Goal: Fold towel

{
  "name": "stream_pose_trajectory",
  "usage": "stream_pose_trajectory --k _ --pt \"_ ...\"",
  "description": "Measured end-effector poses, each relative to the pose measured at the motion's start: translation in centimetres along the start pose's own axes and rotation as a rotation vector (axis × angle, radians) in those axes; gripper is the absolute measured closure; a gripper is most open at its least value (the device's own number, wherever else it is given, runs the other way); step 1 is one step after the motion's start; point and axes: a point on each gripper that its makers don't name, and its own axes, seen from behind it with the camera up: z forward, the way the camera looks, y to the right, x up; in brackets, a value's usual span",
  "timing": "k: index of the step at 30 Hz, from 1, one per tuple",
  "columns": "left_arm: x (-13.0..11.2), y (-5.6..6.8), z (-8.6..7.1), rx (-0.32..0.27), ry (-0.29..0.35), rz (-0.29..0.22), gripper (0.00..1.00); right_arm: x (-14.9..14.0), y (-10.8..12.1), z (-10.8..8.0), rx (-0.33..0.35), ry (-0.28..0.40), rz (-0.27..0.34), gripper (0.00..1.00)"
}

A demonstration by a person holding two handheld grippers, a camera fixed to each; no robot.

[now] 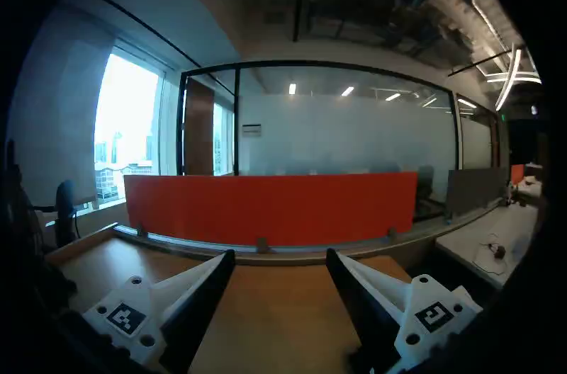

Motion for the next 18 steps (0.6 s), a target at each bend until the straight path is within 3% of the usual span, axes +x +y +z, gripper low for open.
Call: stream_pose_trajectory --k 11,18 --pt "0.6 -0.1 -0.6 0.016 0.037 0.049 0.01 1.5 -2.1 -0.1 0.027 -0.001 0.009 0.0" --pt "-0.6 -0.1 -0.8 0.02 0.037 0.042 0.01 3.0 -2.9 -0.3 0.03 0.013 0.031 0.01"
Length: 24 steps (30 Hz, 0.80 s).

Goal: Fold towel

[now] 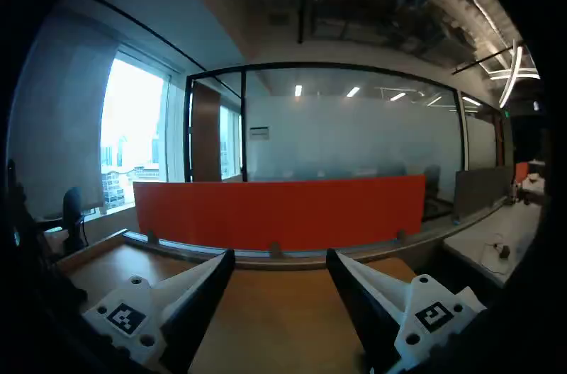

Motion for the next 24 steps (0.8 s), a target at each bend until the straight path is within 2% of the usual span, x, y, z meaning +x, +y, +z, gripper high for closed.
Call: stream_pose_trajectory --k 9,18,24 --pt "-2.5 0.1 -0.2 -0.008 0.016 -0.014 0.01 1.0 -0.4 -0.2 -0.012 0.022 0.043 0.01" --pt "-7.1 -0.1 -0.2 -0.003 0.043 -0.035 0.01 0.2 -0.9 -0.5 -0.01 0.034 0.018 0.01" --pt "-10.6 0.1 -0.1 -0.006 0.053 -0.044 0.01 -1.6 -0.7 -0.8 -0.019 0.038 0.003 0.01"
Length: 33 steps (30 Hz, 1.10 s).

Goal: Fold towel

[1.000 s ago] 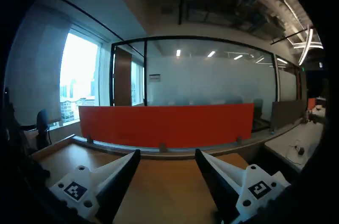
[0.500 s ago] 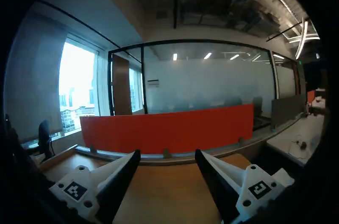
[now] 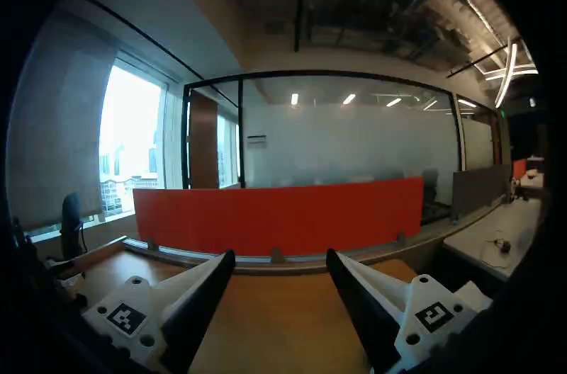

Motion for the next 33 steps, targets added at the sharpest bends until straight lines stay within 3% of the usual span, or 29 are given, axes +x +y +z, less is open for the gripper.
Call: stream_pose_trajectory --k 9,20,33 --pt "-4.4 -0.2 -0.2 0.004 0.0 0.008 0.01 -2.6 0.0 -0.2 -0.007 -0.003 -0.013 0.01" --pt "-8.0 -0.8 -0.1 0.014 -0.007 0.014 0.01 -5.1 -0.3 0.2 -0.003 -0.011 -0.007 0.01" --pt "-9.1 -0.9 0.0 0.013 -0.014 0.015 0.01 -5.2 -1.1 0.3 0.012 -0.008 -0.02 0.01"
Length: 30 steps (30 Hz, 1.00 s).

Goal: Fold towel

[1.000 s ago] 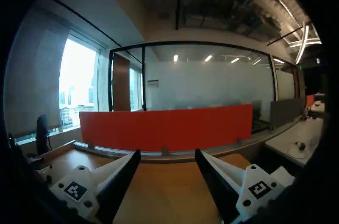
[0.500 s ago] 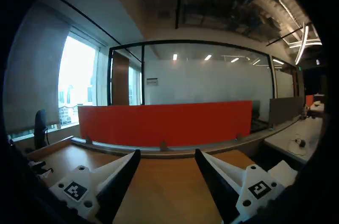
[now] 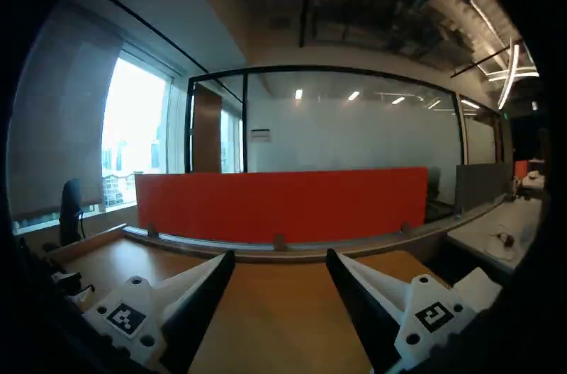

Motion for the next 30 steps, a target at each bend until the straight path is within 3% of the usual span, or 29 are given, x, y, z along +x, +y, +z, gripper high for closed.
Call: stream_pose_trajectory --k 18,24,30 --pt "-0.3 0.0 0.1 0.0 0.001 0.003 0.01 0.9 0.9 -0.4 -0.023 0.014 0.009 0.01" --pt "-0.4 0.0 0.2 0.0 0.001 0.002 0.01 2.8 1.3 -0.4 -0.04 0.051 -0.025 0.01" --pt "-0.6 0.1 0.3 0.0 0.002 0.003 0.01 3.3 1.5 -0.5 -0.048 0.046 -0.058 0.01"
